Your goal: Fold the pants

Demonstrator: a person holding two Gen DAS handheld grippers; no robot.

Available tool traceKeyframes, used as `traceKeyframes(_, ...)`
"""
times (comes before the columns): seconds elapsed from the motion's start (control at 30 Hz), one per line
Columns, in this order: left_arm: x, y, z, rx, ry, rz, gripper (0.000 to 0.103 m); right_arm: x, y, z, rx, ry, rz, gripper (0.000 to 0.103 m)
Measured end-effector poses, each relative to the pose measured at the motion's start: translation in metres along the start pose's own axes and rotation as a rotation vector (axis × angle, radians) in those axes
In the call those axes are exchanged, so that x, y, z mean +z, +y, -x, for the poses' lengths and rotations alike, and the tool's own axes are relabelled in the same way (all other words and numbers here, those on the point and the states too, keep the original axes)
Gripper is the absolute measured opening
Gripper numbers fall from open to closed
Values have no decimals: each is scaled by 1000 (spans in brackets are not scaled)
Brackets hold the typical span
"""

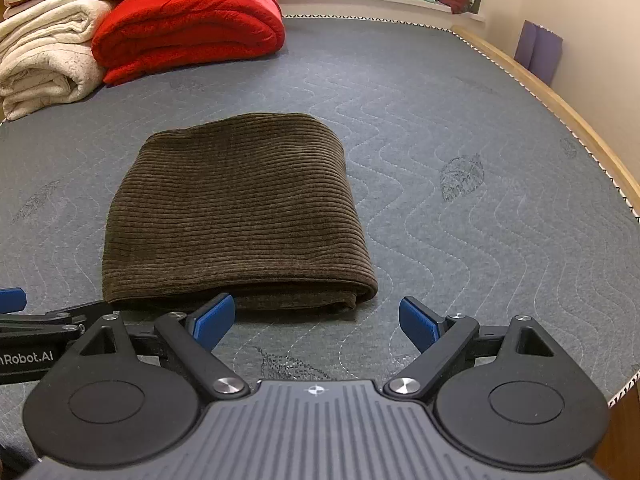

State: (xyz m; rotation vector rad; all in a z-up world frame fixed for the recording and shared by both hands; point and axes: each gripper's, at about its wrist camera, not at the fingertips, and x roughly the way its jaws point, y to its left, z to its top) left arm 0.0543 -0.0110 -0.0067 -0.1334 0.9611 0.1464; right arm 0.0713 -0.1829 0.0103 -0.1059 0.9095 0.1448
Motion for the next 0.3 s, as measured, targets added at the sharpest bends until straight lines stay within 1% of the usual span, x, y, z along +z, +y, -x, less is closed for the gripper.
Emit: traceKeyframes(0.3,-2,-3,1,-6,-9,-10,103,0,-2,0,8,1,-6,90)
